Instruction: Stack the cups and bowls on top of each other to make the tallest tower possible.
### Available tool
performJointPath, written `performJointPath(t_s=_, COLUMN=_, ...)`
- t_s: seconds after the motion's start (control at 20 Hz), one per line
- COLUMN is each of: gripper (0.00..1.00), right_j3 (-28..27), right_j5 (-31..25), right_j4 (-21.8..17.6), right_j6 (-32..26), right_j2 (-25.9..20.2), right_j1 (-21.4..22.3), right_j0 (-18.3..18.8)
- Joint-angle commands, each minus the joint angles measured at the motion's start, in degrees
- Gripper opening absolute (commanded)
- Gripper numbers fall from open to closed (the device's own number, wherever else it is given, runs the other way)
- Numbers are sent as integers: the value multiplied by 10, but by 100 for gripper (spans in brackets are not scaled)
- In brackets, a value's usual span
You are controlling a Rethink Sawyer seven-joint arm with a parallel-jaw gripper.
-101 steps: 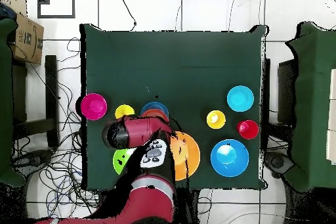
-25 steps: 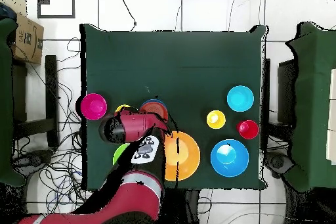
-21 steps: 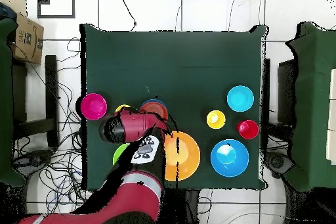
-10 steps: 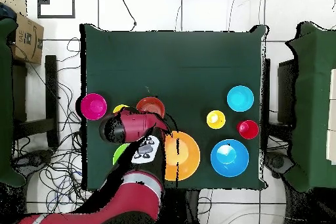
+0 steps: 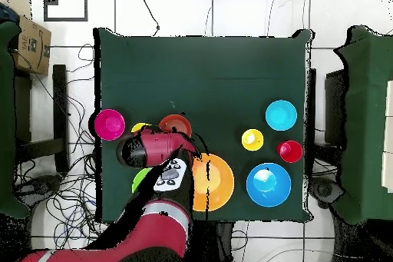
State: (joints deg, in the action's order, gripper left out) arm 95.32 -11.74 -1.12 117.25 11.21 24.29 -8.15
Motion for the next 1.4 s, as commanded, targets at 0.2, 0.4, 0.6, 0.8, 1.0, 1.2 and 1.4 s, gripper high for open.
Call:
performJointPath(t_s=0.2, gripper=100, right_j3=-19, right_j5=18, right_j4=18, right_j6=84, right_j2=-44, right_j1=-51, right_j0=-6)
performJointPath(t_s=0.4, gripper=100, right_j3=-21, right_j5=10, right_j4=13, right_j6=75, right_j2=-45, right_j1=-45, right_j0=-2)
performJointPath(t_s=0.6, gripper=100, right_j3=-18, right_j5=12, right_j4=16, right_j6=78, right_j2=-50, right_j1=-46, right_j0=2)
performJointPath(t_s=0.8, gripper=100, right_j3=-21, right_j5=13, right_j4=13, right_j6=75, right_j2=-48, right_j1=-46, right_j0=1)
performJointPath(t_s=1.0, gripper=100, right_j3=-16, right_j5=8, right_j4=15, right_j6=77, right_j2=-48, right_j1=-38, right_j0=0)
performJointPath(t_s=1.2, gripper=100, right_j3=-11, right_j5=0, right_j4=13, right_j6=72, right_j2=-52, right_j1=-27, right_j0=6)
performJointPath(t_s=1.4, gripper=100, right_j3=0, right_j5=-25, right_j4=13, right_j6=65, right_j2=-54, right_j1=5, right_j0=7)
